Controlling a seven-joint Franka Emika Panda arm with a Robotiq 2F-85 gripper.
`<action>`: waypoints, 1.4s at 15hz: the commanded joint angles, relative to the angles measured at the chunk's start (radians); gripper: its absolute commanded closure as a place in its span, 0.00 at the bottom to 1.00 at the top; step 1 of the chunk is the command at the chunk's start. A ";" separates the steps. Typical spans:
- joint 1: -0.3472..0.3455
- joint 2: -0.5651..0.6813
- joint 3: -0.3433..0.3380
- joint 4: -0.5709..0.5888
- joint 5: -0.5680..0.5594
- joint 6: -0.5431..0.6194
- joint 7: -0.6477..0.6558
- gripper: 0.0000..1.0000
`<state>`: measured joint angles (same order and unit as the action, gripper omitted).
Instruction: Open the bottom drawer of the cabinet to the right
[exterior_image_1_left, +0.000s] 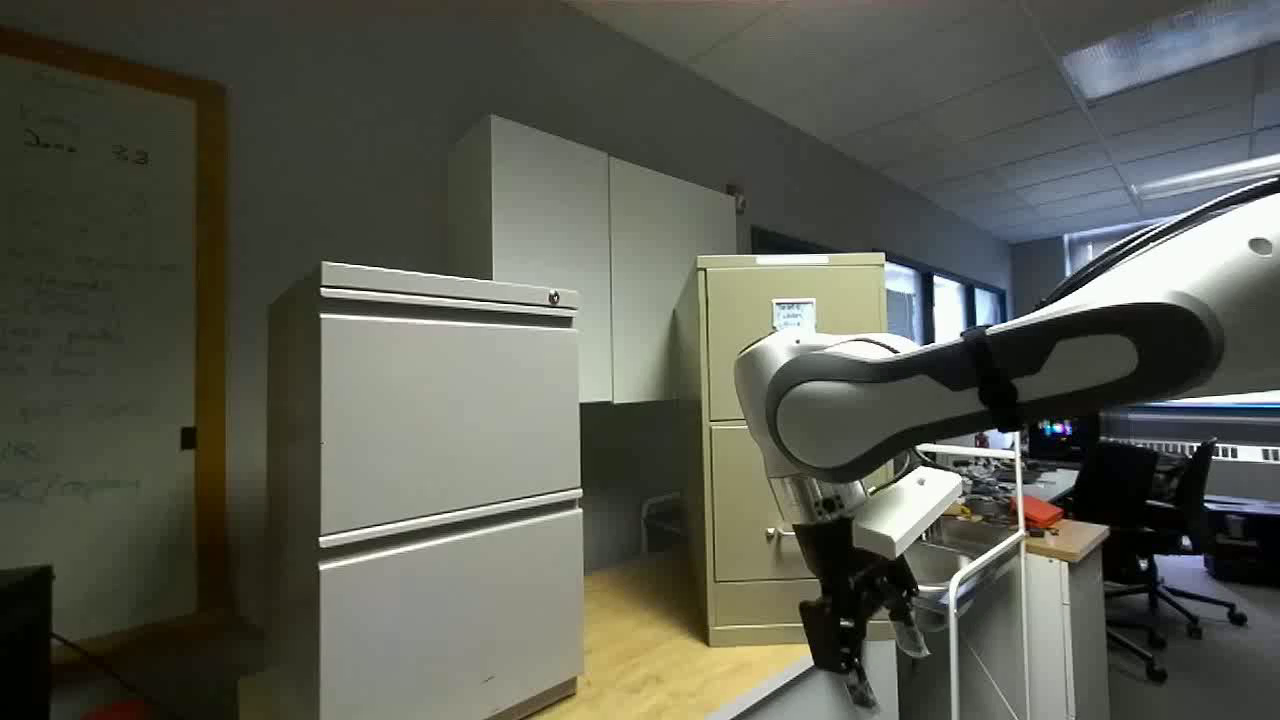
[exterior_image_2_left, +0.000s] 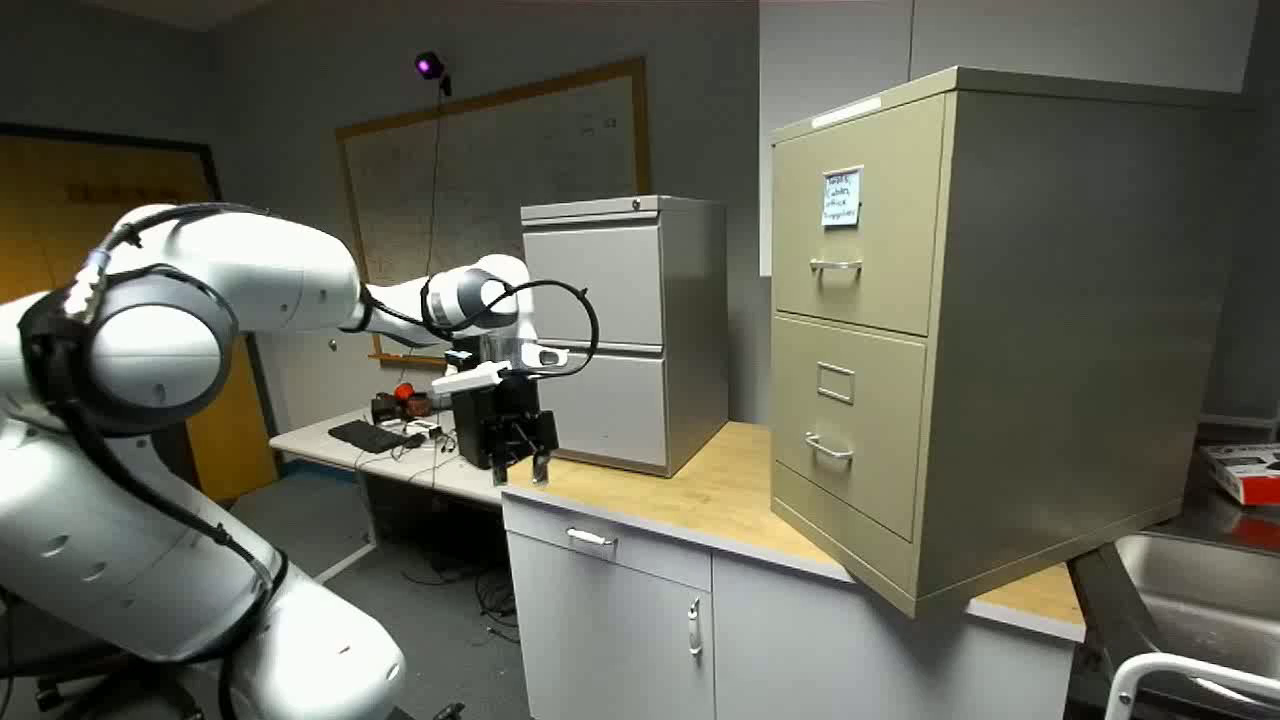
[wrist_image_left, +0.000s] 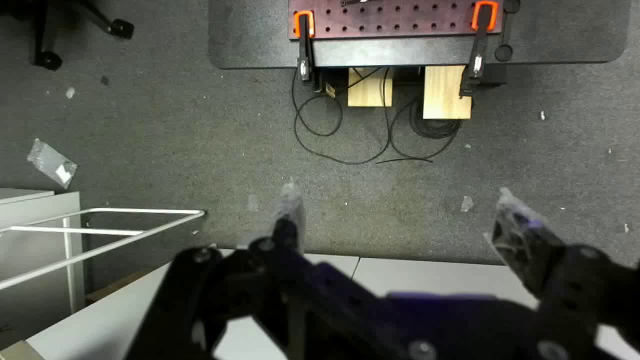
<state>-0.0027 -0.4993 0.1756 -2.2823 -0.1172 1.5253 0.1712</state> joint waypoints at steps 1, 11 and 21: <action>0.024 0.003 -0.019 0.002 -0.007 -0.002 0.009 0.00; 0.024 0.004 -0.028 0.000 0.004 0.007 0.010 0.00; -0.092 0.044 -0.245 0.017 0.011 0.393 -0.041 0.00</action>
<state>-0.0528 -0.4769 -0.0056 -2.2926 -0.1160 1.8242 0.1617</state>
